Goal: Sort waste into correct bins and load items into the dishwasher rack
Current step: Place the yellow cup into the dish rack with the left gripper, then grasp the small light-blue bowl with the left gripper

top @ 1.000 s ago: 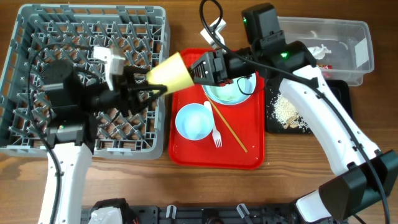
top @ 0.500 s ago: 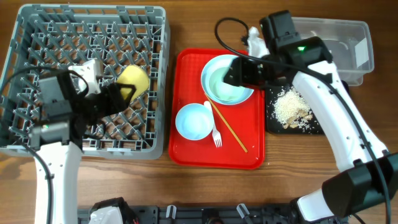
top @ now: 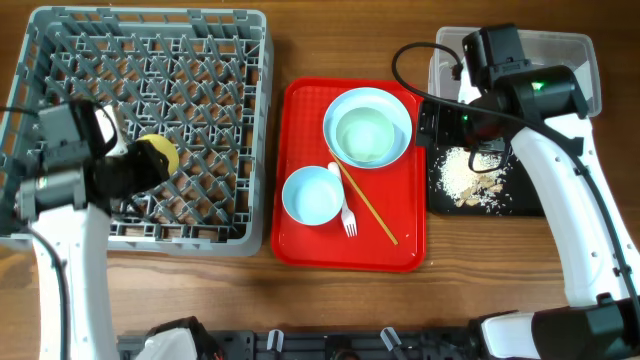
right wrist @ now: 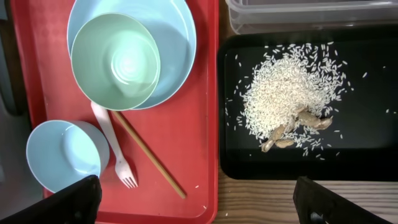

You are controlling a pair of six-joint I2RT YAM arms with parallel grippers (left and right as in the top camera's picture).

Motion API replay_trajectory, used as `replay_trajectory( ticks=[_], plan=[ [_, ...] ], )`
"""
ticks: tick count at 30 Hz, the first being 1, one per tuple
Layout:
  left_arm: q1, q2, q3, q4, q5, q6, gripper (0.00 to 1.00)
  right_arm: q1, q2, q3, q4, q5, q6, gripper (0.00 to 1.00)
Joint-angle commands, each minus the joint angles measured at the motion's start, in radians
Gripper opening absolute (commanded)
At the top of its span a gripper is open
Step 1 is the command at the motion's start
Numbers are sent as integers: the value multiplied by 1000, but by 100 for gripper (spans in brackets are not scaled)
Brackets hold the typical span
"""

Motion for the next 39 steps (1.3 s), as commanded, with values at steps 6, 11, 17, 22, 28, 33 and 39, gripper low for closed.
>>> replay_trajectory(
  ticks=[6,11,17,22,28,33,39],
  plan=[
    [6,132,14,-23,-21,13,4,0,-6,20,0,24,-4,100],
    [6,159,14,-23,-52,13,11,0,-6,20,2,-11,-3,100],
    [6,214,14,-24,-65,13,45,0,-6,20,-1,-11,-2,100],
    [6,215,16,-2,-65,13,100,0,-6,20,-2,-18,-4,100],
    [0,173,112,2,-17,13,100,0,-6,20,-5,-18,-5,100],
    [-96,88,145,70,163,-19,100,0,-6,20,-5,-17,-5,100],
    [-396,104,145,107,38,-22,100,-36,-7,21,-2,25,89,99]
  ],
)
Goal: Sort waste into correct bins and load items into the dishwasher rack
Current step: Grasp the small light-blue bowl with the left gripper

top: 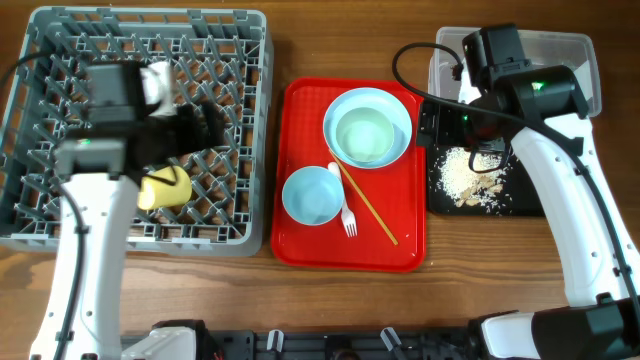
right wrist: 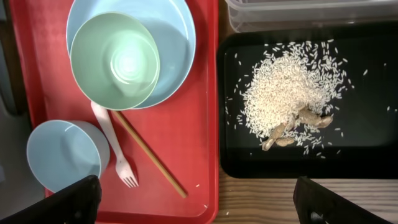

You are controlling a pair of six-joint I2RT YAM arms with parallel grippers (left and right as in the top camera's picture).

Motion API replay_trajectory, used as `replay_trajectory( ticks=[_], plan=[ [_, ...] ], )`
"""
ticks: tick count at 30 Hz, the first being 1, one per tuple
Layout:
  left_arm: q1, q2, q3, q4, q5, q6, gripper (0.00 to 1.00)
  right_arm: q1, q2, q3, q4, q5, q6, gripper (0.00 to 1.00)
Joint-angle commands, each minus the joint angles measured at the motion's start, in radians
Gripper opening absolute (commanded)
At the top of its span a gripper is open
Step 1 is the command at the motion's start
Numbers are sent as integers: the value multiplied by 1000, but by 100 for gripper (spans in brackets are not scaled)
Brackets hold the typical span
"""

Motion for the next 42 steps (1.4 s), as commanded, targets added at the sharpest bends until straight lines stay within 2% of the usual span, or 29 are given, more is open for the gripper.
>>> replay_trajectory(
  ticks=[1,4,6,8,15,17,18,21,22,24,25,30,36,39,42],
  plan=[
    [-165,26,16,7,-34,-10,100,-56,-10,21,2,26,97,100],
    [-259,54,13,14,1,-10,98,-164,-15,21,2,-51,110,100],
    [-334,96,12,17,1,-10,88,-230,-15,21,1,-130,72,100],
    [-411,159,12,31,0,-10,83,-261,-15,21,1,-156,56,100],
    [-614,410,12,60,-2,-10,68,-267,-15,20,-21,-155,33,100],
    [-649,469,12,66,-2,-10,61,-266,-15,20,-21,-155,34,100],
    [-671,504,12,74,-2,-10,54,-266,-15,20,-21,-155,33,100],
    [-710,557,12,101,-3,-10,46,-266,-15,20,-21,-155,33,100],
    [-718,566,12,108,-8,-10,42,-266,-15,20,-21,-155,34,100],
    [-725,571,12,108,-60,-10,20,-266,-15,20,-21,-155,34,100],
    [-727,570,12,107,-115,-10,4,-266,-15,20,-21,-155,34,100],
    [-727,545,16,90,-164,-10,4,-266,-15,20,-23,-155,30,100],
    [-703,390,160,-23,-212,6,4,-267,-15,20,-25,-155,29,100],
    [-624,283,238,-26,-214,43,4,-266,-15,20,-26,-155,13,100],
    [-440,203,287,12,-143,130,4,-266,-15,20,-24,-155,12,100]
  ],
)
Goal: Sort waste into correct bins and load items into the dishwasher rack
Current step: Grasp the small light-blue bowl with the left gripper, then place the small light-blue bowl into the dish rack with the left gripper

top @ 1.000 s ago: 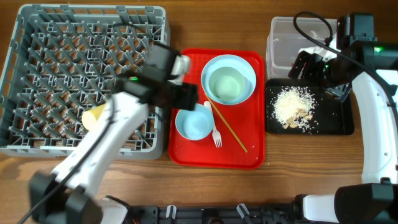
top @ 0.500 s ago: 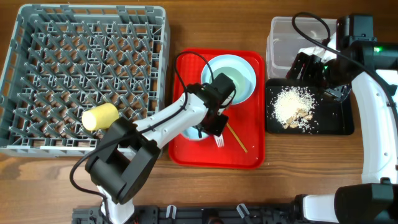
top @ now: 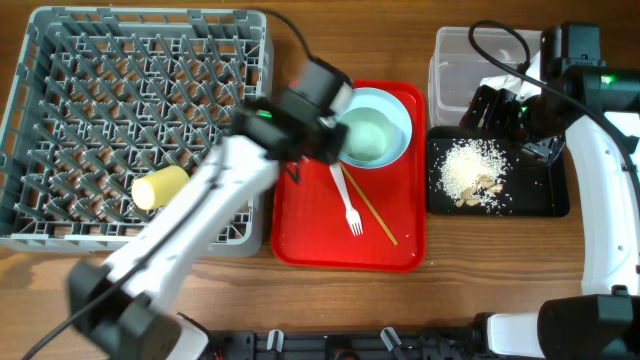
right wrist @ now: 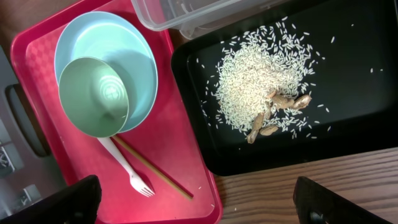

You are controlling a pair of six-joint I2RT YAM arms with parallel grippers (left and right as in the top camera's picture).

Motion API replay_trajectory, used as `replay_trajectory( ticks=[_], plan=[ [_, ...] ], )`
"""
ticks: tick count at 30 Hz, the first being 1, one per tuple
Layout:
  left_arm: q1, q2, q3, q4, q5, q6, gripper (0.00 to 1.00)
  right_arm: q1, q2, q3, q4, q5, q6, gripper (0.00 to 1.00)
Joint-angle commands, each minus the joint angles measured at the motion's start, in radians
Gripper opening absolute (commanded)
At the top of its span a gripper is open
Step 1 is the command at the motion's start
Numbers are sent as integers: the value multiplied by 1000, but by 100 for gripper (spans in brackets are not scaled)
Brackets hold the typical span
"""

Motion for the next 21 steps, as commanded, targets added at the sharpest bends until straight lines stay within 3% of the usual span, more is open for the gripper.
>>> replay_trajectory(
  ticks=[1,5,12,17,21],
  plan=[
    [201,-84,43,51,95,119,4,2,-15,20,0,-16,-20,100],
    [465,-56,43,171,435,153,4,2,-15,20,0,-16,-21,100],
    [743,94,43,400,1023,141,4,2,-15,20,4,-16,-21,100],
    [848,284,43,626,1266,-19,4,2,-15,20,4,-15,-21,100],
    [881,399,43,830,1330,-236,4,2,-15,20,4,-16,-21,100]
  ],
)
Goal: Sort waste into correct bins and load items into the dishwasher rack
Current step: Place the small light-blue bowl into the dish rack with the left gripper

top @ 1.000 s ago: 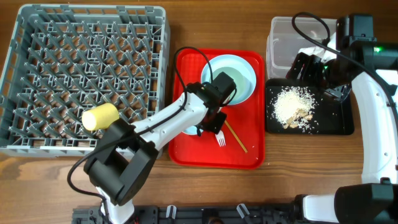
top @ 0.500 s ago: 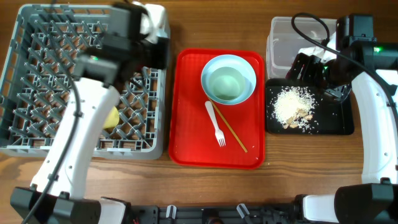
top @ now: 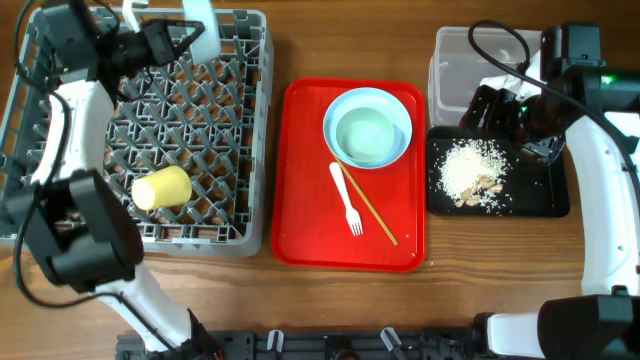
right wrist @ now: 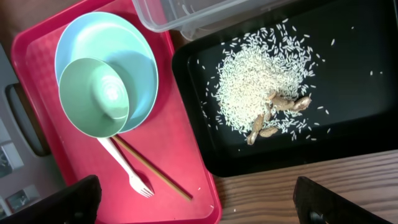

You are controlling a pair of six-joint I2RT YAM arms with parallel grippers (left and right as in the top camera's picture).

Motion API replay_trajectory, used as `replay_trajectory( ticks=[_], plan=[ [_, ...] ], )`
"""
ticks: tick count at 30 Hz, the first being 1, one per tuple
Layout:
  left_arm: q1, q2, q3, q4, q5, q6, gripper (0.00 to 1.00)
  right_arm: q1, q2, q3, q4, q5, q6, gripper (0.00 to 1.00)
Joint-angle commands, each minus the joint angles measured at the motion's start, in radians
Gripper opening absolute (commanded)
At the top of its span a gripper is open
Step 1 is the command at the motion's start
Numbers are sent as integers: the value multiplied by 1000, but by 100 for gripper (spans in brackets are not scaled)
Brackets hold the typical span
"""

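At the far edge of the grey dishwasher rack (top: 256, 130), my left gripper (top: 178, 38) is shut on the small light-blue bowl (top: 198, 25). A yellow cup (top: 163, 187) lies on its side in the rack. The red tray (top: 310, 200) holds a large blue bowl (right wrist: 134, 43) with a green bowl (right wrist: 93, 96) nested in it, a white fork (right wrist: 124, 168) and a wooden chopstick (right wrist: 155, 176). My right gripper (right wrist: 199, 208) is open high above the black tray (right wrist: 348, 93). In that tray lie rice (right wrist: 249, 81) and peanut shells (right wrist: 273, 112).
A clear plastic bin (top: 455, 60) stands behind the black tray at the back right. The right arm (top: 590, 150) runs down the right side of the wooden table. The rack fills the left side, and the red tray sits in the middle.
My left arm was over the left part of the red tray. It is now at the rack's far edge with the small blue bowl. The right arm has not moved.
First my left gripper was at the yellow cup in the rack, and the small blue bowl stood on the tray. Then the cup lay free. Later the left arm was over the tray and the right arm had moved back right. Now the bowl is at the rack.
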Motion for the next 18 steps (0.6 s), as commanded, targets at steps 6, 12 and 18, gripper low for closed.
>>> replay_trajectory(
  ticks=[6,12,18],
  plan=[
    [56,166,5,159,130,-277,4,2,-15,20,1,-15,-13,100],
    [135,182,5,121,118,-277,7,2,-15,20,-1,-16,-13,100],
    [201,182,5,63,119,-277,14,2,-15,20,2,-16,-12,100]
  ],
)
